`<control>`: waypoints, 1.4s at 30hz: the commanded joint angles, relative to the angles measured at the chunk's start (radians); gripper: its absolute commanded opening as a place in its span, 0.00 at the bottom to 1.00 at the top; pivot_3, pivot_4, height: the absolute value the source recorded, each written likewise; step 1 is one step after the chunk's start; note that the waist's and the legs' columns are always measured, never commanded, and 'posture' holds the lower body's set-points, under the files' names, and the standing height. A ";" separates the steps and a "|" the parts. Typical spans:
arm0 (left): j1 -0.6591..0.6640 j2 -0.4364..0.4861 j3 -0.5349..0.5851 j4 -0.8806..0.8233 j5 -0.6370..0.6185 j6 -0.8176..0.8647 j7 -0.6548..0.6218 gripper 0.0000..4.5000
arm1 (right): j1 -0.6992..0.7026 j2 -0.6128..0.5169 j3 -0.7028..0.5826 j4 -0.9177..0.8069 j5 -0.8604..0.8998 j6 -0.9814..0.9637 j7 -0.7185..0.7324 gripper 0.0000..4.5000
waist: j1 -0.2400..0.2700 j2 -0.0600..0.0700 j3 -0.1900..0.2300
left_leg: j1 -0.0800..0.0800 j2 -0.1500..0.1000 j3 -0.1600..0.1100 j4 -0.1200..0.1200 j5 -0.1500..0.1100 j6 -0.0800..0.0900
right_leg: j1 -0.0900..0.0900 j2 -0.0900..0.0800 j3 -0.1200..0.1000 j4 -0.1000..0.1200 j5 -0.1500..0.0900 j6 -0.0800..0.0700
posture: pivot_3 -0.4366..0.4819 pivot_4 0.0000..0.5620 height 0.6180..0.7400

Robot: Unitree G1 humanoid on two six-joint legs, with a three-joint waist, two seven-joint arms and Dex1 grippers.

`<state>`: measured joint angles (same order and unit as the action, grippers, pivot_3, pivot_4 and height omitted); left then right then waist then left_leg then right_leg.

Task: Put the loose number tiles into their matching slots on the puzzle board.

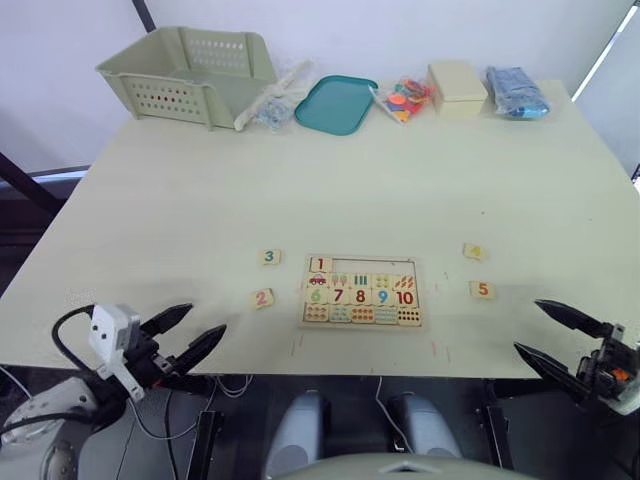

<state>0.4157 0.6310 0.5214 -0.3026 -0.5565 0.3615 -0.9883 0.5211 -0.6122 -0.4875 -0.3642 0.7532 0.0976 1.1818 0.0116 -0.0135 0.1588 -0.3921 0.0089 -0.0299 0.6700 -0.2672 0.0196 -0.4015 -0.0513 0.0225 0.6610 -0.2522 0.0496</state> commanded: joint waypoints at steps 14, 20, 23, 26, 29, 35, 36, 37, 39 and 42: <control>-0.482 0.369 -0.383 0.331 0.191 -0.163 -0.397 0.99 | -0.085 -0.180 0.018 -0.185 0.092 0.139 0.104 1.00 | 0.000 -0.001 0.000 | -0.001 -0.002 0.000 0.000 0.000 0.000 | -0.001 0.002 0.000 0.000 0.002 0.003 | 0.48 0.27 1.00; -0.557 0.360 -0.450 0.417 0.242 -0.233 -0.440 0.75 | -0.081 -0.155 0.026 -0.204 0.080 0.128 0.092 1.00 | 0.000 -0.001 0.000 | -0.002 -0.001 0.000 0.000 0.000 0.000 | -0.001 0.002 0.000 0.000 0.002 0.003 | 0.48 0.27 1.00; -0.583 0.346 -0.478 0.453 0.268 -0.275 -0.441 0.59 | -0.077 -0.145 0.031 -0.215 0.076 0.125 0.086 1.00 | 0.000 -0.001 0.000 | -0.002 -0.001 -0.001 0.000 0.000 0.000 | -0.001 0.002 -0.001 0.000 0.002 0.003 | 0.48 0.27 1.00; -0.604 0.331 -0.501 0.477 0.289 -0.294 -0.429 0.59 | -0.074 -0.138 0.033 -0.223 0.074 0.124 0.083 1.00 | 0.000 -0.001 0.000 | -0.002 -0.001 -0.001 0.000 0.000 0.000 | -0.001 0.002 -0.001 0.000 0.002 0.003 | 0.48 0.27 1.00; -0.615 0.313 -0.517 0.492 0.310 -0.303 -0.413 0.59 | -0.069 -0.131 0.033 -0.225 0.070 0.118 0.084 1.00 | 0.000 -0.001 0.000 | -0.002 -0.001 -0.001 0.000 0.000 0.000 | -0.001 0.002 -0.001 0.000 0.002 0.003 | 0.48 0.27 1.00; -0.622 0.289 -0.535 0.494 0.326 -0.295 -0.385 0.59 | -0.070 -0.124 0.039 -0.225 0.062 0.115 0.082 1.00 | 0.002 0.000 0.000 | -0.002 -0.001 -0.001 0.000 0.000 0.000 | -0.001 0.002 -0.001 0.000 0.002 0.003 | 0.48 0.27 1.00; -0.624 0.286 -0.536 0.497 0.329 -0.295 -0.383 0.59 | -0.072 -0.123 0.041 -0.225 0.061 0.115 0.080 1.00 | 0.003 0.000 0.000 | -0.002 -0.001 -0.001 0.000 0.000 0.000 | -0.001 0.002 -0.001 0.000 0.002 0.004 | 0.48 0.27 1.00; -0.624 0.280 -0.539 0.496 0.333 -0.296 -0.377 0.59 | -0.072 -0.122 0.041 -0.222 0.060 0.114 0.082 1.00 | 0.003 0.000 0.000 | -0.002 -0.001 -0.001 0.000 0.000 0.000 | -0.001 0.002 -0.001 0.000 0.002 0.004 | 0.48 0.27 1.00; -0.624 0.272 -0.542 0.495 0.340 -0.296 -0.368 0.59 | -0.072 -0.119 0.042 -0.217 0.056 0.111 0.084 1.00 | 0.003 0.000 0.000 | -0.002 -0.001 -0.001 0.000 0.000 0.000 | -0.001 0.001 -0.001 0.000 0.002 0.004 | 0.48 0.27 1.00; -0.621 0.260 -0.543 0.483 0.345 -0.292 -0.352 0.59 | -0.075 -0.116 0.045 -0.212 0.052 0.109 0.087 1.00 | 0.003 0.000 -0.001 | -0.001 -0.001 -0.001 0.000 0.000 0.000 | -0.001 0.001 -0.001 0.000 0.002 0.004 | 0.48 0.27 1.00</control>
<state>-0.2094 0.8977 -0.0023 0.1872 -0.2277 0.0663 -1.3551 0.4500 -0.7326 -0.4375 -0.5666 0.7964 0.2250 1.2625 0.0147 -0.0131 0.1581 -0.3936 0.0075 -0.0313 0.6702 -0.2671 0.0197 -0.4022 -0.0499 0.0217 0.6613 -0.2501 0.0532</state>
